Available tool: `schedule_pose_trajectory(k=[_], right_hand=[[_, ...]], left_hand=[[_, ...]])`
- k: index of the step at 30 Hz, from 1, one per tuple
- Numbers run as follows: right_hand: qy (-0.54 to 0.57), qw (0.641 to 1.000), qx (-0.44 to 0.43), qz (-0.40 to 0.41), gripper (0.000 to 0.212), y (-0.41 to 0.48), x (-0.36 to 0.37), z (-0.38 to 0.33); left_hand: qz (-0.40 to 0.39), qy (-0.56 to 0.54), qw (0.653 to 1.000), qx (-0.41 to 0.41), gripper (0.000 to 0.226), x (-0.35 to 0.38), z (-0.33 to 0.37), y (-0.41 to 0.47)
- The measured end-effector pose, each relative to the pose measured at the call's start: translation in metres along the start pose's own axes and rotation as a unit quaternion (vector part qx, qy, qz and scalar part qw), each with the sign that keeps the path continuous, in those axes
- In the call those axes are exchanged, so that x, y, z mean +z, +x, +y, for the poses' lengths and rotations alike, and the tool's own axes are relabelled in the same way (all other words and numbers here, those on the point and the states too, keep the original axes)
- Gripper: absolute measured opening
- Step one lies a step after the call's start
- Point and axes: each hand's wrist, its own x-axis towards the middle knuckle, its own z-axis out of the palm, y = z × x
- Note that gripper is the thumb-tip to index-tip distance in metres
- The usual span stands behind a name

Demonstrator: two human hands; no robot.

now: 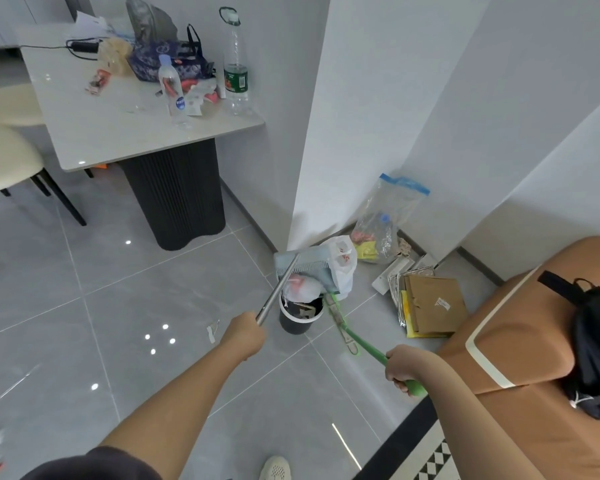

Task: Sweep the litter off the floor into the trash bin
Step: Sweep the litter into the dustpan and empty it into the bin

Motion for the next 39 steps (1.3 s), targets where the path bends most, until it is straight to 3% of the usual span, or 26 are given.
schedule_pose_trajectory(k=[12,17,20,23,26,29,32,36,39], right_hand=[[-0.003,1.0,0.003,-0.014,0.047,-0.006,0.005,-0.009],[0.037,0.998,0.036,-0.036,0.016,-0.005,0.007,-0.009],[0.041,0.997,0.048,-0.046,0.013,-0.005,0.005,-0.009],[0.046,0.997,0.043,-0.05,0.016,-0.01,0.002,-0.012],[0.058,0.997,0.031,-0.034,0.039,-0.015,-0.004,-0.016],[0.078,0.996,0.013,-0.027,0.046,-0.022,-0.01,-0.029],[0.085,0.996,-0.008,-0.022,0.046,-0.03,-0.014,-0.049],[0.096,0.995,-0.036,-0.019,0.042,-0.047,-0.004,-0.087],[0.125,0.99,-0.056,-0.029,0.021,-0.062,0.019,-0.12]], left_hand=[[0.036,0.06,0.991,0.114,0.022,-0.01,-0.018,-0.016],[0.042,0.113,0.984,0.129,0.034,-0.004,-0.041,-0.022],[0.049,0.105,0.985,0.125,0.033,-0.006,-0.041,-0.017],[0.046,0.041,0.993,0.101,0.03,-0.01,-0.038,-0.015],[0.023,-0.118,0.992,0.032,0.034,-0.02,-0.024,-0.017],[-0.001,-0.305,0.949,-0.077,0.035,-0.041,-0.005,-0.018],[-0.029,-0.411,0.897,-0.157,0.029,-0.078,-0.002,-0.021],[-0.086,-0.511,0.835,-0.183,0.022,-0.132,-0.019,-0.031],[-0.114,-0.533,0.822,-0.165,0.016,-0.166,-0.038,-0.047]])
